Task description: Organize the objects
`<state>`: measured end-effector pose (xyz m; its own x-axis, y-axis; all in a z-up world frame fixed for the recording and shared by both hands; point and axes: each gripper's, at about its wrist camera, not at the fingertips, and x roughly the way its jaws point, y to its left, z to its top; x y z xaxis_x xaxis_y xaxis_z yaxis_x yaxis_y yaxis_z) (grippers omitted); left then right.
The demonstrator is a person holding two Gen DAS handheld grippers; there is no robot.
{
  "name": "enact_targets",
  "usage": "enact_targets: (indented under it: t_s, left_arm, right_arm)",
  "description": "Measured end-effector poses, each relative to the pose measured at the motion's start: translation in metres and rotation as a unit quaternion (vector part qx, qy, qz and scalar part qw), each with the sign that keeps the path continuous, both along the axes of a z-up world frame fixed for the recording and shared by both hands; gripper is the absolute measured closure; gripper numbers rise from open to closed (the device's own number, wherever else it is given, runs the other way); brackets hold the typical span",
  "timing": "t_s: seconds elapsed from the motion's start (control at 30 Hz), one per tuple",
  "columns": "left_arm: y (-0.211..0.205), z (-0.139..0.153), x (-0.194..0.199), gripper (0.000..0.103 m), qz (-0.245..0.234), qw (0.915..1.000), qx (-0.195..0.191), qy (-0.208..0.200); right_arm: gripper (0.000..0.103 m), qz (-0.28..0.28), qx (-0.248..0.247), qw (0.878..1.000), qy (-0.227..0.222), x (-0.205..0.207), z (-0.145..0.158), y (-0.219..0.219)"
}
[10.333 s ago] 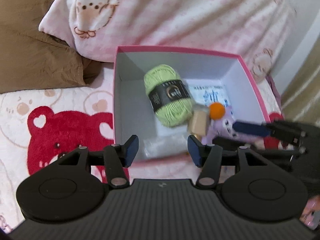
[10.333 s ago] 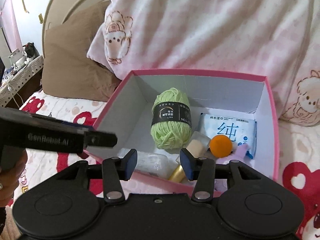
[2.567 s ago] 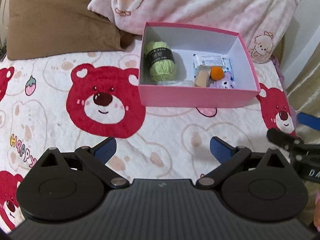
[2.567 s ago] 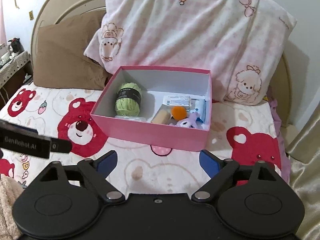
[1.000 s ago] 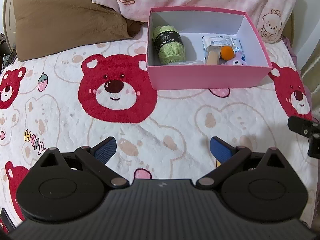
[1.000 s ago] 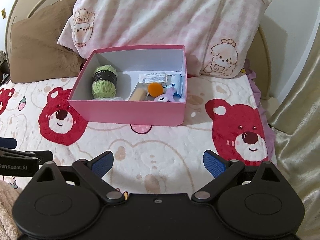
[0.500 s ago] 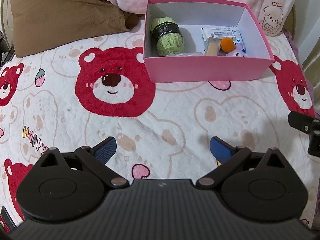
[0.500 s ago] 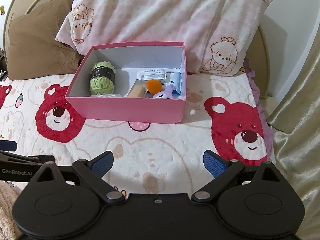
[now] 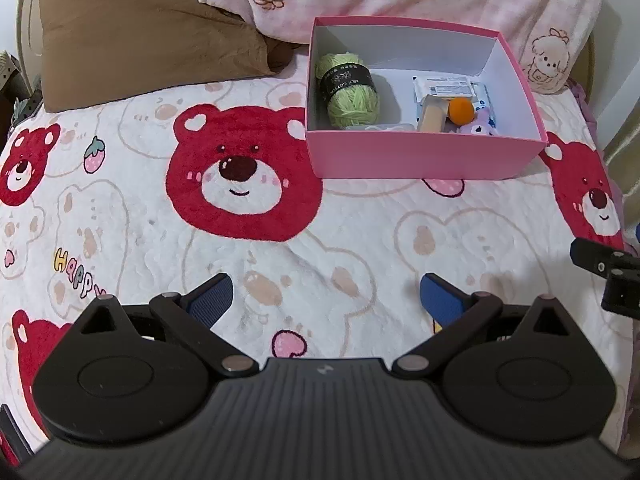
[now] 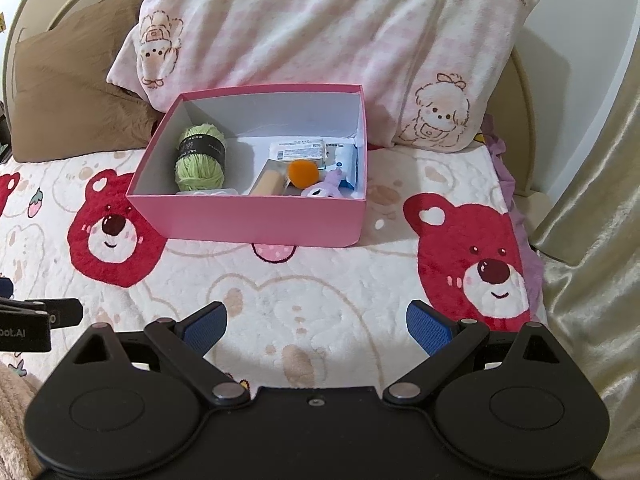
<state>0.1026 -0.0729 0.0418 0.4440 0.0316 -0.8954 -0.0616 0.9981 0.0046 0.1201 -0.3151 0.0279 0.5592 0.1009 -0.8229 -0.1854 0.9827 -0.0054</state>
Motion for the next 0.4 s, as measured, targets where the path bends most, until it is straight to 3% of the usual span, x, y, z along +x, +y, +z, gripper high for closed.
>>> enact_targets:
  t_s: [0.4]
  left_arm:
    - [0.0026, -0.0043, 0.0022, 0.001, -0.005, 0.9999, 0.011, 0.006]
  right_arm:
    - [0.005, 0.001, -0.006, 1.000, -0.001, -0.0015, 0.0006, 0.0020]
